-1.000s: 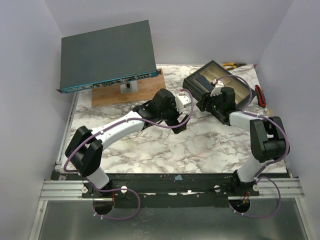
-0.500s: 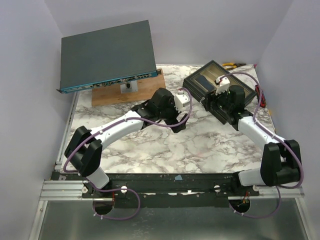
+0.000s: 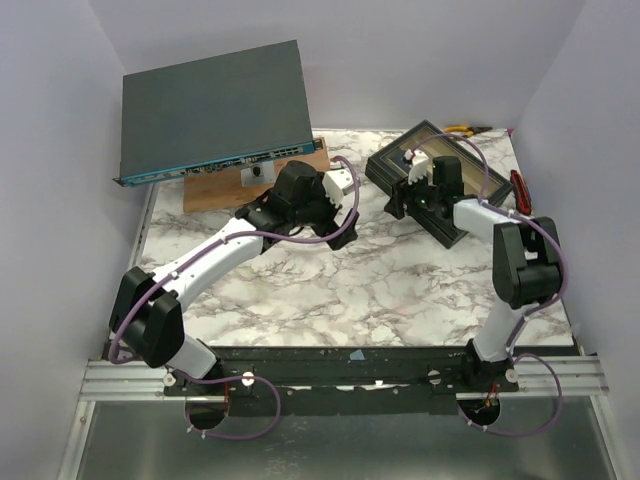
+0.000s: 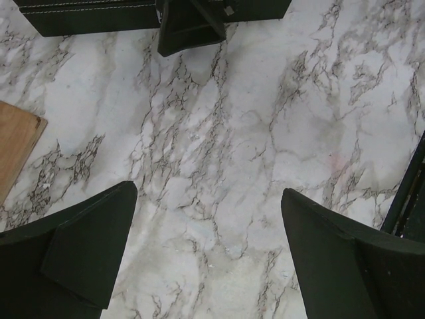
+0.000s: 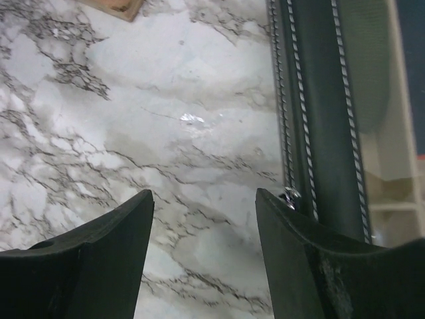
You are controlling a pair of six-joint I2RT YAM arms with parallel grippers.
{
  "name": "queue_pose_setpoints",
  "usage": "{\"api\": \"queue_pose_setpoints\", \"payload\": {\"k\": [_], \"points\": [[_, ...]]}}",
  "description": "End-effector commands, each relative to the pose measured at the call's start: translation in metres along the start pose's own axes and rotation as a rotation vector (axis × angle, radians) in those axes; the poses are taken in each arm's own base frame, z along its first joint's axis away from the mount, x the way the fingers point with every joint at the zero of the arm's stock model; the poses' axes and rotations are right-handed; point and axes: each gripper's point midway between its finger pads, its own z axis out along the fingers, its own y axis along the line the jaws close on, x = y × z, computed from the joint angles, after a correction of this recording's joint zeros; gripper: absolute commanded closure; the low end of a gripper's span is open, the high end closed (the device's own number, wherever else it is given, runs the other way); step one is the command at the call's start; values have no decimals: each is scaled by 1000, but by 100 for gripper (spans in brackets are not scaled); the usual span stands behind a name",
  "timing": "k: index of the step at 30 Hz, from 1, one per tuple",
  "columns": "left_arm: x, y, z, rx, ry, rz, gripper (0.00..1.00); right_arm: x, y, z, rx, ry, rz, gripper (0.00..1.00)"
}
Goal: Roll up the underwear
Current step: Reset both arms
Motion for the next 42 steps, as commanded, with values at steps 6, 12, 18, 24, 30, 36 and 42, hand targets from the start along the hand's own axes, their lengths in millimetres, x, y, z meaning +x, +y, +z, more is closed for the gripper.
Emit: {"api": "queue_pose_setpoints", "payload": {"k": [6,12,18,24,30,36,42], "points": [[-1,-5,-14,27,-22,13,1,27,-9,31,1,125,128,36],[-1,-6,-13,33,-25,9,1,30,-14,21,48,140,90,36],[-6,-1,-21,10,-39,27,1,-3,18,-8,-88,77,28,33],[-17,20,-46,-78,-78,57,1,-37,30,-56,-49,0,-60,25],[-14,40,-91,-196,-106,117,1,-54,1,-111,210,-89,-72,13],[-11,59,-147,-329,-123,70,1,-64,-14,-157,365,-240,17,2],[-12,86,-204,-522,-179,8,1,-70,-10,-181,415,-287,58,0]]}}
